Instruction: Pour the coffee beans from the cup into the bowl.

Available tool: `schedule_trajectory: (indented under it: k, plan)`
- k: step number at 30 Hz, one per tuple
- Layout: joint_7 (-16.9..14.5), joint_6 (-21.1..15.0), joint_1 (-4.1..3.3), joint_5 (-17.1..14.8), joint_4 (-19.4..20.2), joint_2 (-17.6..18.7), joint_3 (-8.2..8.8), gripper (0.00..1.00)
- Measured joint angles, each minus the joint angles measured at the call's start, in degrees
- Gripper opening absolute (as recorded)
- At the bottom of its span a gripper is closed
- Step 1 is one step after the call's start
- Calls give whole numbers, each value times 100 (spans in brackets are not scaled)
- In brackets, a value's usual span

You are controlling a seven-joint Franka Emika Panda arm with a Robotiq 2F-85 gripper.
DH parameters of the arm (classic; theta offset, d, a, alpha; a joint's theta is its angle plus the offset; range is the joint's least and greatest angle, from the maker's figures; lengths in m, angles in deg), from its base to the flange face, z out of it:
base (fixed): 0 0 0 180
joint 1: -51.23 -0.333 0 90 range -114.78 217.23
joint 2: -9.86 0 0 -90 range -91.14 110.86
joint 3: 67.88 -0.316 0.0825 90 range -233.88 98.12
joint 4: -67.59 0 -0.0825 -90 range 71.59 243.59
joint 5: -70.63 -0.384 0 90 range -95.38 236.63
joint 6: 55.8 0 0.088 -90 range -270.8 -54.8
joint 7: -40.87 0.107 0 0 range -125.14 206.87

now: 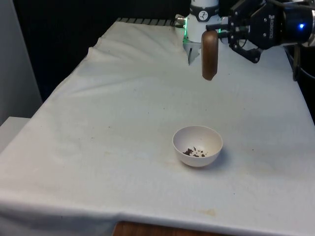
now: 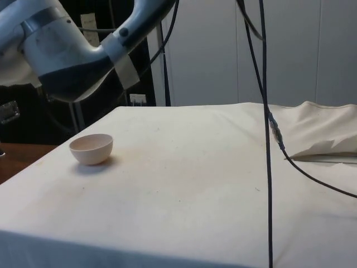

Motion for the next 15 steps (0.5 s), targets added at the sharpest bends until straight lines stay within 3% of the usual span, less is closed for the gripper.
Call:
schedule_trajectory:
  k: [8, 15]
  plan:
    - [23, 0, 17, -80, 0, -103, -6, 0]
    - [189, 0, 29, -395, 0, -195, -40, 0]
